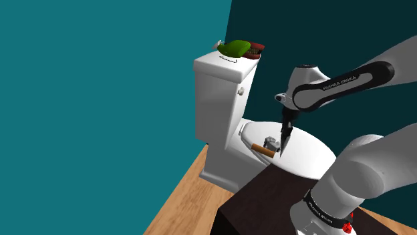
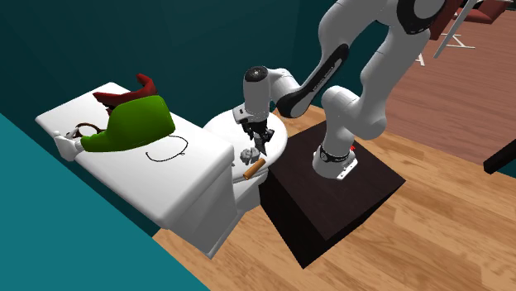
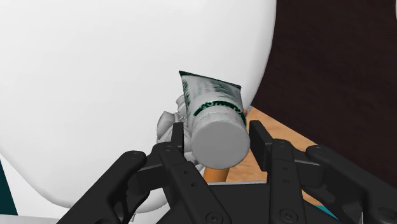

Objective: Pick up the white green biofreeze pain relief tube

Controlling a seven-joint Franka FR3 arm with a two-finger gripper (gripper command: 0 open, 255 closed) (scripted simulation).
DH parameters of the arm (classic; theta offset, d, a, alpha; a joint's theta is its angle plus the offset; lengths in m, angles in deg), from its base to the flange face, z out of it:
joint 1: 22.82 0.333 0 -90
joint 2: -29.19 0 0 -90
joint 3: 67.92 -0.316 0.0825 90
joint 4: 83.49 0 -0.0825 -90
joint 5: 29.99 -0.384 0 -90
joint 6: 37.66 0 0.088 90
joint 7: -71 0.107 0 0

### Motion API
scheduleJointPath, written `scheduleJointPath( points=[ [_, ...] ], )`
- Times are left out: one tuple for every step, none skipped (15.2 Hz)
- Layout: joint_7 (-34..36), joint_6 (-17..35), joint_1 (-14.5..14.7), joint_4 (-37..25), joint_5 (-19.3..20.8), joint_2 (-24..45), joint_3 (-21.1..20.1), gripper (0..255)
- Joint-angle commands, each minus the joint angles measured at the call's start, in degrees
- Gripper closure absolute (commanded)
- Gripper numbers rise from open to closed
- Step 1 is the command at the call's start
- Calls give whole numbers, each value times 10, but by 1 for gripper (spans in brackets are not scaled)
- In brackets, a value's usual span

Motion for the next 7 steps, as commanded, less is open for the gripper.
scheduleJointPath(
  points=[
    [-3,-25,0,-6,-5,-18,-6,255],
    [-4,-36,0,-10,-8,-26,-9,255],
    [-6,-47,0,-13,-10,-34,-12,255],
    [-7,-58,0,-17,-13,-41,-15,255],
    [-9,-68,0,-21,-15,-48,-18,255],
    [-9,-70,0,-21,-16,-49,-19,255],
    [-9,-70,0,-21,-16,-49,-19,255]
  ],
)
